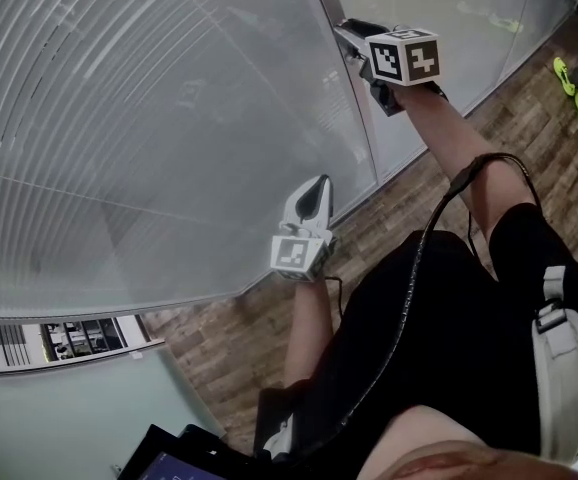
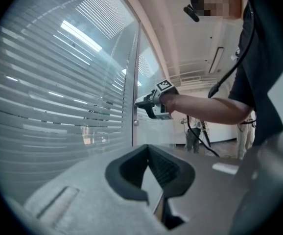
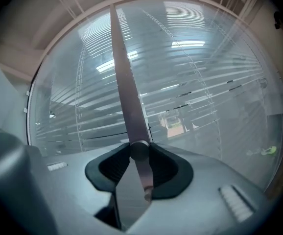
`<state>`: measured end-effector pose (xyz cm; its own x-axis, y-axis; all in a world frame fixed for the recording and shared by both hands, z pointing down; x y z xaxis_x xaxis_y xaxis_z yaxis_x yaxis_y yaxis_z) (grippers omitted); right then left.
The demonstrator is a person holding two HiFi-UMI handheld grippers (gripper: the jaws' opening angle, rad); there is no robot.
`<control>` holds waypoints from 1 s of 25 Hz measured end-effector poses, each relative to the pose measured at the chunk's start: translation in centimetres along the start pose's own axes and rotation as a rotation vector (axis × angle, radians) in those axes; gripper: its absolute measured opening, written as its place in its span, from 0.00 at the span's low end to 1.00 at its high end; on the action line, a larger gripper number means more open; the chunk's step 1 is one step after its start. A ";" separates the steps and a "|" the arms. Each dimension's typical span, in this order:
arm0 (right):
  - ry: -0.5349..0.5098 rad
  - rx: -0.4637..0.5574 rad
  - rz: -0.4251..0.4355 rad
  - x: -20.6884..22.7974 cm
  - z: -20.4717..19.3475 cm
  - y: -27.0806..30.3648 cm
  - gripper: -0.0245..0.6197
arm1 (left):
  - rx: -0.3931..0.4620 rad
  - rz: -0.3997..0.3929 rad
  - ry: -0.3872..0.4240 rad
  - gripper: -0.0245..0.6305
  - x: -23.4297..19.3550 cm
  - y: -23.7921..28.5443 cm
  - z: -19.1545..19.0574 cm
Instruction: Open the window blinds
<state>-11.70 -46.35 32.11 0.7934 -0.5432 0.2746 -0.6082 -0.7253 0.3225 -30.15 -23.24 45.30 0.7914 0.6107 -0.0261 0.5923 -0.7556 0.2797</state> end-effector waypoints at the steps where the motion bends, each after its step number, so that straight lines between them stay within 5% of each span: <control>1: -0.002 -0.001 0.004 0.1 -0.1 0.0 0.23 | -0.003 0.003 0.002 0.04 0.2 0.1 -0.1; 25: -0.066 -0.011 0.074 0.2 -0.2 0.5 0.24 | -0.013 0.059 -0.010 0.04 3.6 2.9 1.4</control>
<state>-11.84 -46.72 32.55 0.7458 -0.6221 0.2382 -0.6653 -0.6777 0.3133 -25.33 -23.55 44.71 0.8265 0.5626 -0.0188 0.5424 -0.7871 0.2937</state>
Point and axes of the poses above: the fingertips, and each gripper's own axes: y forward along the fingers, x to its right, z out of its top, the point moved 6 cm from there along -y, backward along the fingers, and after that the axes turned 14 degrees about -x, right-handed, at the moved point
